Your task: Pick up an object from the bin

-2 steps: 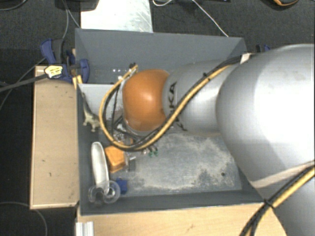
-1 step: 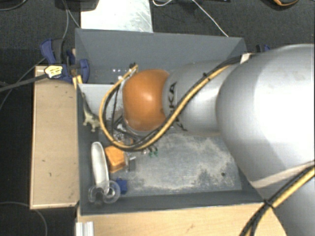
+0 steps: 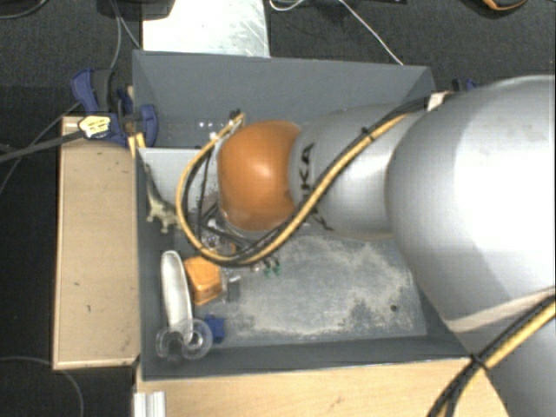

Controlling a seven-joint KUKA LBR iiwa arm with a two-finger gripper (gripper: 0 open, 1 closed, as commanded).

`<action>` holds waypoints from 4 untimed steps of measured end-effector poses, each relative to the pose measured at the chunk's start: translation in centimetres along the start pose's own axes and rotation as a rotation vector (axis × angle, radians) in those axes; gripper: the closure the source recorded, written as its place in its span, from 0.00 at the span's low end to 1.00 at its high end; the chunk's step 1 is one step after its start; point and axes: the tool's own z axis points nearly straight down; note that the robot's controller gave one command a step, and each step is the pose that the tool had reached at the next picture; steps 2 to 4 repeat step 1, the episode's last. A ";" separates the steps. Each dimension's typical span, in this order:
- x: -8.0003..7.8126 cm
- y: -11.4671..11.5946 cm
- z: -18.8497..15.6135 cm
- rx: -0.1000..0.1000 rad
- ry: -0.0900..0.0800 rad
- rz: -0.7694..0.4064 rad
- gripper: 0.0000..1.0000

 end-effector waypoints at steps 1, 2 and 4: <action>0.0 0.0 -1.4 0.000 0.002 0.000 1.00; 0.0 0.0 -1.4 0.000 0.002 0.000 1.00; 0.0 0.0 -1.4 0.000 0.002 0.000 1.00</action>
Offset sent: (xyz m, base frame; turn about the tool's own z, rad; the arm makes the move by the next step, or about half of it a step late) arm -0.0003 0.0002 0.0291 0.0000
